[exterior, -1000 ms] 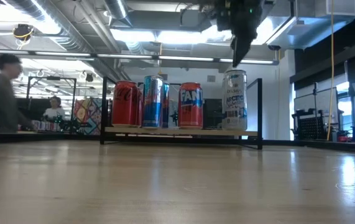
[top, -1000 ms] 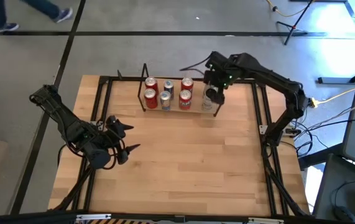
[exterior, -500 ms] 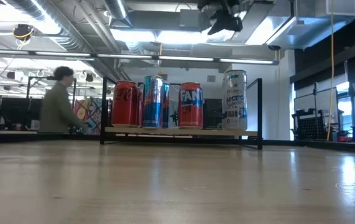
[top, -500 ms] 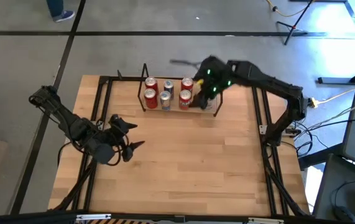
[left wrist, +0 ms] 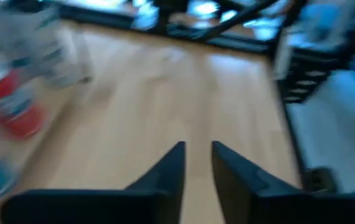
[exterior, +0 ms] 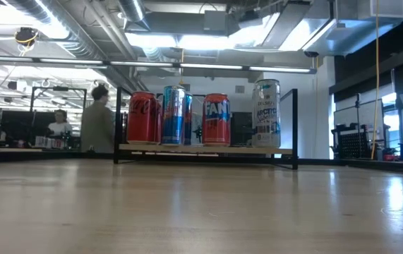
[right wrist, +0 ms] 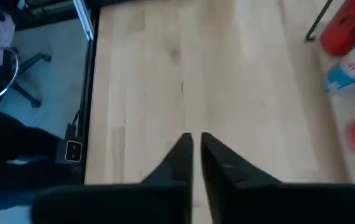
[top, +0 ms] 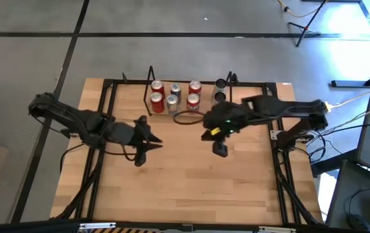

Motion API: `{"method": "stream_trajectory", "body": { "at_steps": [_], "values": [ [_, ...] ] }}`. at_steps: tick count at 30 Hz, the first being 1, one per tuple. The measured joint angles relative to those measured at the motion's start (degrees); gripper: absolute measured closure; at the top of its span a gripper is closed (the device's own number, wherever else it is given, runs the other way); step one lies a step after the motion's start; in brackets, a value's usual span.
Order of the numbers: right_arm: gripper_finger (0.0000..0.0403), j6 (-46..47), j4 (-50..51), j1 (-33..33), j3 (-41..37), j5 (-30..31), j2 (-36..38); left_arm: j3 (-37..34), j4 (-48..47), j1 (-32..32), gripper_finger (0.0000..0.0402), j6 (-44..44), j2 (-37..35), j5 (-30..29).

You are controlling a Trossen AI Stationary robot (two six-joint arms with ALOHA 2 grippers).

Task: Place canned beverage on shelf
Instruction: Return to Home Position

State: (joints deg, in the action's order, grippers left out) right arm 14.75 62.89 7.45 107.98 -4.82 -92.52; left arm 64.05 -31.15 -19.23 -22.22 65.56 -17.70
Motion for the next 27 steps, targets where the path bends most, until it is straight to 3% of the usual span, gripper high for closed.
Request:
{"method": "stream_trajectory", "body": {
  "at_steps": [4,8,12,18,23,27],
  "values": [
    [0.0379,-1.90,0.17,1.21,-0.03,2.29,4.42,-2.84,8.99,4.53,0.0385,3.27,-0.04,5.33],
    [0.0367,-3.07,-0.35,1.21,-3.91,2.38,12.10,-4.63,12.08,8.26,0.0394,3.78,-0.11,4.42],
    [0.0375,-3.13,-5.61,1.21,-14.57,4.66,23.00,-4.59,12.40,9.61,0.0385,4.64,-0.38,-3.44],
    [0.0384,-1.64,-20.14,1.19,-36.62,8.06,42.39,-4.63,12.43,9.56,0.0382,12.38,-0.37,-13.85],
    [0.0384,-3.47,-22.56,1.17,-49.87,12.52,53.18,-4.63,12.41,9.60,0.0382,8.98,-0.35,-21.49],
    [0.0384,-4.20,-26.49,1.20,-59.06,10.32,59.10,-6.12,12.90,9.72,0.0382,11.96,-0.39,-21.79]
  ]
}}
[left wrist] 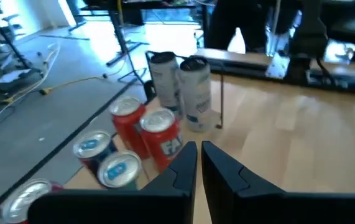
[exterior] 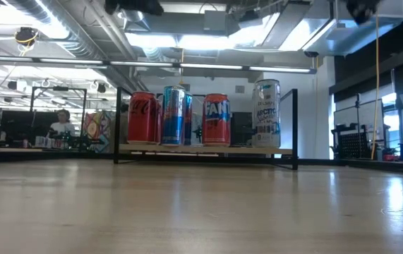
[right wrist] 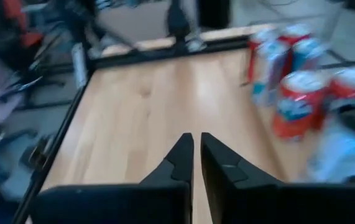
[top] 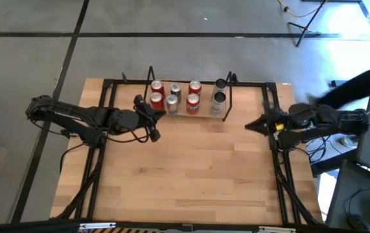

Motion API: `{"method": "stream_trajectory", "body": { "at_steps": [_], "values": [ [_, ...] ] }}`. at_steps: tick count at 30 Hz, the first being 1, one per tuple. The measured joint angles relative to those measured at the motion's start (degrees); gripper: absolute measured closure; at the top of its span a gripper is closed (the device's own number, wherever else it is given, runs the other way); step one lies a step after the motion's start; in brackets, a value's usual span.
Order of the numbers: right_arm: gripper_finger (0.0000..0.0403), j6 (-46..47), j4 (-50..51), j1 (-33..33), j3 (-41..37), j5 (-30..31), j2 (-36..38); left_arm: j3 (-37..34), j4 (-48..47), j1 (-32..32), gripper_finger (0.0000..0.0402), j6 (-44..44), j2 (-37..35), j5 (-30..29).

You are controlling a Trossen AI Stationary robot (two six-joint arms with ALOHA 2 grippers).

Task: Place canned beverage on shelf
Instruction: Return to Home Position

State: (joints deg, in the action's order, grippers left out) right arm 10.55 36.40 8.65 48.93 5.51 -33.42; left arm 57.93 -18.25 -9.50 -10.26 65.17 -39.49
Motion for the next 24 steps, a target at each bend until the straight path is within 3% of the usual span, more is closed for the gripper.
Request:
{"method": "stream_trajectory", "body": {
  "at_steps": [4,10,13,18,24],
  "values": [
    [0.0384,-0.09,-9.18,-0.01,-12.40,-2.11,7.84,-5.67,6.37,-0.31,0.0382,3.84,-0.70,7.94],
    [0.0384,-0.53,-27.71,-0.05,-28.32,-2.08,21.05,-17.72,25.82,2.66,0.0382,5.55,-5.55,23.85],
    [0.0384,-0.26,-31.13,-0.05,-33.97,-1.36,25.75,-23.15,31.59,4.57,0.0382,5.10,-9.68,27.42],
    [0.0384,-0.07,-25.47,-0.05,-36.72,-0.06,31.38,-28.27,29.33,5.28,0.0382,4.33,-15.57,25.14],
    [0.0384,-1.75,-23.37,-0.05,-36.68,-0.10,31.75,-33.00,32.22,5.28,0.0382,8.72,-16.92,16.13]
  ]
}}
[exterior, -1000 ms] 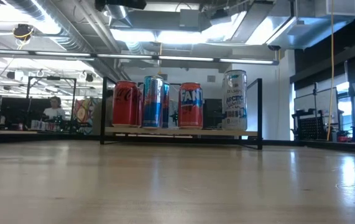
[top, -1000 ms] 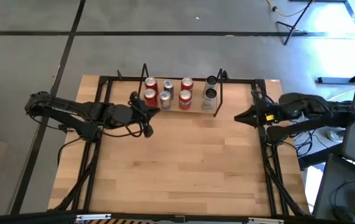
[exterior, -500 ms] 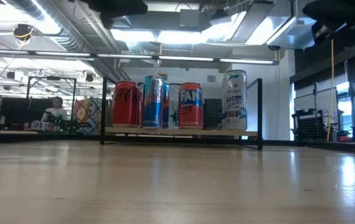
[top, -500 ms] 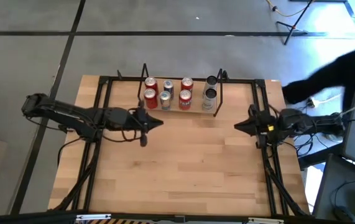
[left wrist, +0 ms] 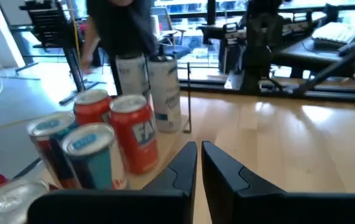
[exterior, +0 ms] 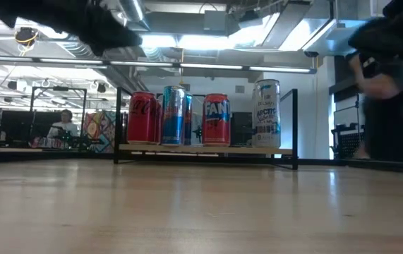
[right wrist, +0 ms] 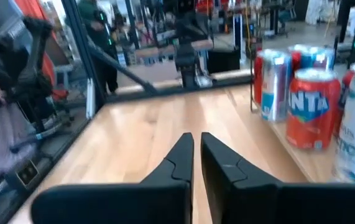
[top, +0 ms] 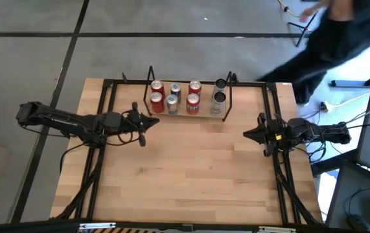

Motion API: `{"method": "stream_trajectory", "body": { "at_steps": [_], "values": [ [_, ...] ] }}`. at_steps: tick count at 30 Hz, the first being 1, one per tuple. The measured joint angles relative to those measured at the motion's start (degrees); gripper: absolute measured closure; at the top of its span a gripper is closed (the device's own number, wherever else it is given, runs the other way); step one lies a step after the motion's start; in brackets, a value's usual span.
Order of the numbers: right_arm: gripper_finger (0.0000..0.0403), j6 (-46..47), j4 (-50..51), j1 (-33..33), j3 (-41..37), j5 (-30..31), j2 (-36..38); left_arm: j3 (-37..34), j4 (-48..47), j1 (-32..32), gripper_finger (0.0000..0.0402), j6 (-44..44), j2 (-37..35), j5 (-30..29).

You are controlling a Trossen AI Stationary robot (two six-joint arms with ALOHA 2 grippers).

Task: Place canned beverage on shelf
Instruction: Return to Home Position

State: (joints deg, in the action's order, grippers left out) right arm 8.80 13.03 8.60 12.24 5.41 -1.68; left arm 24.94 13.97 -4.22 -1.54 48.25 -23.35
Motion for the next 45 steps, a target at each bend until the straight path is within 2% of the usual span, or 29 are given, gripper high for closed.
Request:
{"method": "stream_trajectory", "body": {
  "at_steps": [5,12,15,22,29,32,34,37,42,45],
  "values": [
    [0.0384,-1.45,-2.31,0.00,-2.43,-2.57,0.65,-8.70,12.59,-0.05,0.0382,-0.85,-3.23,2.75],
    [0.0384,0.17,-9.46,0.00,-7.78,-2.58,0.75,-18.10,14.32,-0.03,0.0382,-2.78,-15.11,2.96],
    [0.0384,1.16,-10.59,0.00,-8.92,-2.52,0.77,-19.47,10.33,-0.03,0.0382,-2.82,-20.30,2.15],
    [0.0384,2.98,-14.72,0.02,-11.77,-3.06,0.78,-19.68,-5.63,-0.03,0.0382,-4.31,-33.98,1.40],
    [0.0384,2.53,-14.61,0.02,-11.77,-3.03,0.82,-19.70,-22.75,-0.04,0.0382,-6.79,-48.23,2.30],
    [0.0384,2.50,-14.55,0.02,-11.77,-3.01,0.76,-20.23,-24.22,-0.03,0.0382,-10.16,-48.11,3.43],
    [0.0384,2.51,-14.61,0.02,-11.77,-2.90,0.79,-21.36,-20.70,-0.03,0.0382,-13.46,-48.02,3.34],
    [0.0384,2.50,-14.61,0.02,-11.77,-2.97,0.79,-22.53,-16.50,-0.01,0.0382,-11.58,-48.11,3.87],
    [0.0384,1.33,-14.44,0.02,-11.77,-3.06,0.73,-24.51,-11.13,-0.01,0.0382,-8.29,-47.13,9.16],
    [0.0384,1.26,-14.40,0.02,-11.77,-3.20,0.73,-24.51,-12.13,-0.03,0.0382,-14.38,-47.17,15.79]
  ]
}}
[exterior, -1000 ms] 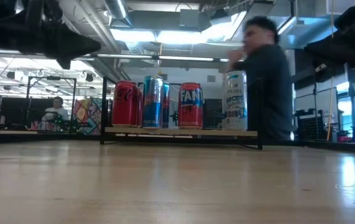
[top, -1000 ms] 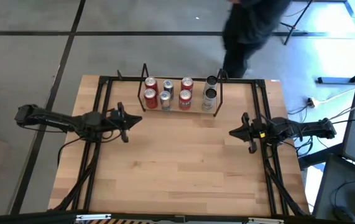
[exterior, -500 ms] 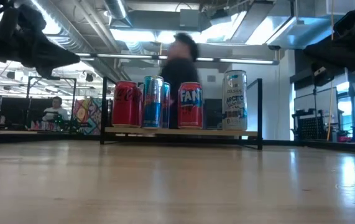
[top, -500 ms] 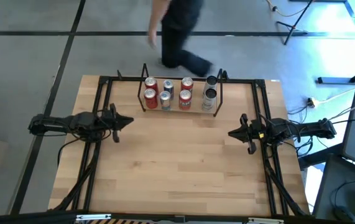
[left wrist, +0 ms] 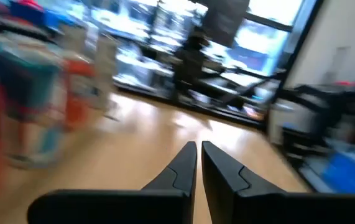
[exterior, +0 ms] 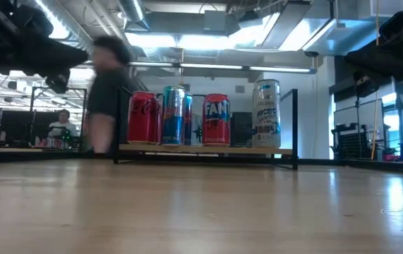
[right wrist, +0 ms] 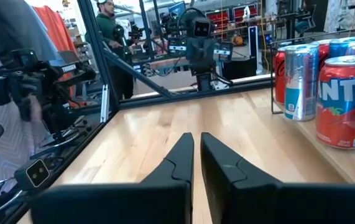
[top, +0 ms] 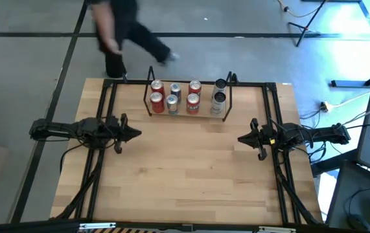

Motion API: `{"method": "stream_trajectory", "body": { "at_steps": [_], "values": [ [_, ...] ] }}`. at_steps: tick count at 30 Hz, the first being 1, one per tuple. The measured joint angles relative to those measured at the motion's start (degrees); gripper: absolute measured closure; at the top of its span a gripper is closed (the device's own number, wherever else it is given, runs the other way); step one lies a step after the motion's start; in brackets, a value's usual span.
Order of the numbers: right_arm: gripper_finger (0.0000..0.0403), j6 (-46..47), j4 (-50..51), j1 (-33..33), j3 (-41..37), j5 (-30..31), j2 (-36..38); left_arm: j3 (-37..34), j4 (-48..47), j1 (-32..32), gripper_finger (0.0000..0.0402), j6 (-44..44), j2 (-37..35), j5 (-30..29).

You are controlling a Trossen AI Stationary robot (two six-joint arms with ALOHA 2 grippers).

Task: Place canned beverage on shelf
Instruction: Return to Home Position

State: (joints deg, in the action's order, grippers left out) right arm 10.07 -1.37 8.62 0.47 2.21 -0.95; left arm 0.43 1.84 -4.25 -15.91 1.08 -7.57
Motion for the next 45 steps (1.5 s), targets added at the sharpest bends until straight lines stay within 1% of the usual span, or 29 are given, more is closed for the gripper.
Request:
{"method": "stream_trajectory", "body": {
  "at_steps": [2,5,45],
  "values": [
    [0.0384,0.02,0.04,0.00,0.00,-0.27,0.00,0.00,-0.53,-0.01,0.0382,-0.50,0.02,3.29],
    [0.0384,0.04,0.06,0.00,0.00,-0.27,0.00,0.00,-0.81,0.00,0.0382,1.57,0.02,5.10],
    [0.0384,0.12,0.13,0.00,-0.04,-0.29,0.00,0.02,-0.91,0.00,0.0382,1.45,0.02,5.13]
  ]
}}
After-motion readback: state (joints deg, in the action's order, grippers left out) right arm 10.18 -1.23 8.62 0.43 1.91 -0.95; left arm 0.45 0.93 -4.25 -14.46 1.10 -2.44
